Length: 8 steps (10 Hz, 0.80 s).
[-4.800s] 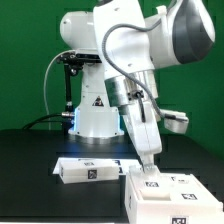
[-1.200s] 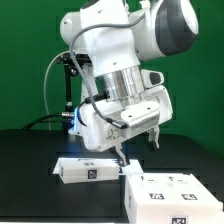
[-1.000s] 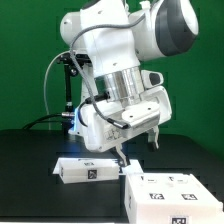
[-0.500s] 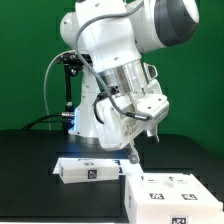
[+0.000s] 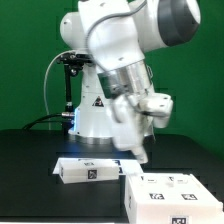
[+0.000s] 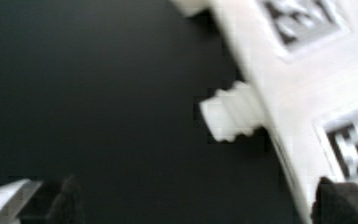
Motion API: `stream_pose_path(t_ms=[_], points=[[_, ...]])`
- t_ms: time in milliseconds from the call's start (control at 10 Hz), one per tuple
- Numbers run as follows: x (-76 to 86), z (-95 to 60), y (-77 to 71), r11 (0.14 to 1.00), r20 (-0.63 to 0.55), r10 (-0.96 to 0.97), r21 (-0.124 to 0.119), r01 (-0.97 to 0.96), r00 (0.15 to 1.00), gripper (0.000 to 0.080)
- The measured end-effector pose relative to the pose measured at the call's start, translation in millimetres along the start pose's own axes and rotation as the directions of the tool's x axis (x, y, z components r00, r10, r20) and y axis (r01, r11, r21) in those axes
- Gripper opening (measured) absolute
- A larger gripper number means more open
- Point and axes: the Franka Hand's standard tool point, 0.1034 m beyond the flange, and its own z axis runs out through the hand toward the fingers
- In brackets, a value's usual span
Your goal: Assemble cabinet
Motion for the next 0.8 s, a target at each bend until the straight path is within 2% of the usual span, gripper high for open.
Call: stream_pose_path(t_ms=[200,400,600,700,800], points=[[-10.4,0.7,-6.1,0.955,-0.006,-0.298,-0.01,0.298,0.955,0.0649],[-8.3,1.1,-6.1,0.926,-0.007,-0.377,-0.011,0.377,0.926,0.0649],[-7.7,1.1,-6.3,0.848,-0.006,-0.53,-0.012,0.53,0.848,0.0649],[-7.0,1.3,-6.0,0.793,-0.012,-0.609,-0.024,0.608,0.793,0.0649],[-6.3,1.9,-6.2,0.65,-0.05,-0.759,-0.097,0.754,0.649,0.0649]])
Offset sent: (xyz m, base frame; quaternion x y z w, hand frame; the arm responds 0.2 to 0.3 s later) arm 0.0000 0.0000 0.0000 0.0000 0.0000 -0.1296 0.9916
